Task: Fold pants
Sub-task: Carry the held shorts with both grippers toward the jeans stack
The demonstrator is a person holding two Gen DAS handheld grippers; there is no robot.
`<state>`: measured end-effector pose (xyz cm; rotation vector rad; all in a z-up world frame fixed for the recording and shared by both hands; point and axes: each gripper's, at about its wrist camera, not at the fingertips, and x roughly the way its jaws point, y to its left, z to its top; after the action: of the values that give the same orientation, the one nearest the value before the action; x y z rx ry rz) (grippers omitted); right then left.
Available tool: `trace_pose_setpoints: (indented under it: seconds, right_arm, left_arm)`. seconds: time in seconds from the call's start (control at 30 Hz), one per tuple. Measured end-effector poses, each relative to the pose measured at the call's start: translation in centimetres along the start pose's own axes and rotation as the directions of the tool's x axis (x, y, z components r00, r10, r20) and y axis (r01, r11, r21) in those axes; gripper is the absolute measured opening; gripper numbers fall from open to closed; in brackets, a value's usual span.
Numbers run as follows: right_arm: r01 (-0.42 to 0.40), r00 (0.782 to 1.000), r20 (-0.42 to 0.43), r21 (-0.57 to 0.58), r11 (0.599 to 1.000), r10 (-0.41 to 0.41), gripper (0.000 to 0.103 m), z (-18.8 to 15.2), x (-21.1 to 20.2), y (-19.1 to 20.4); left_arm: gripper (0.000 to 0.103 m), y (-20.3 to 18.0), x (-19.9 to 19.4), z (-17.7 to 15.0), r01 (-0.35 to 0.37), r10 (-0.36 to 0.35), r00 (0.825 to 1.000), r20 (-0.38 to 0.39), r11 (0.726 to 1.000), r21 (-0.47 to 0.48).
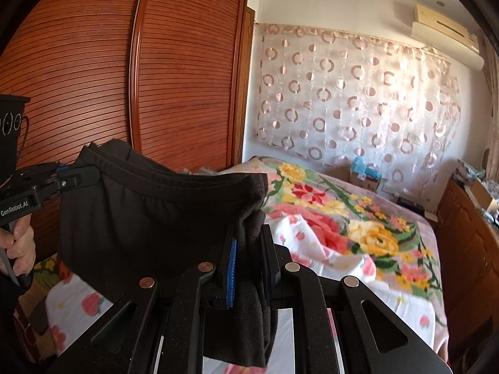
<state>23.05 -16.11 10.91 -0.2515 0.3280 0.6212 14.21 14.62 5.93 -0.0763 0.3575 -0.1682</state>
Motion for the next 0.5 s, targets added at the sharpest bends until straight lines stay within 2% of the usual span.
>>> trace_pose_setpoints:
  seconds: [0.1,0.17,0.3,0.5]
  right_arm:
    - [-0.007,1.000,0.029,-0.033,0.999,0.008,0.013,0.9,1.7,0.0]
    - [-0.011,0.999,0.038,-0.066,0.998,0.014,0.013,1.4,3.2,0.1]
    - [-0.021,0.998,0.049,-0.109,0.994,0.026,0.013,2.5,5.7,0.4]
    - [-0.053,0.996,0.061,-0.172,0.984,0.065,0.013,3.9,9.4,0.4]
  left_arm:
    - [0.012,0.9,0.7,-0.1,-0.036,0.036,0.999,-0.006,0.999,0.003]
    - [0.012,1.4,0.6,-0.2,-0.051,0.051,0.998,0.026,0.999,-0.014]
    - [0.012,2.3,0.8,-0.4,-0.082,0.083,0.996,0.040,0.996,-0.032]
    - [0.012,4.1,1.2,-1.1,-0.122,0.127,0.991,0.050,0.988,-0.097]
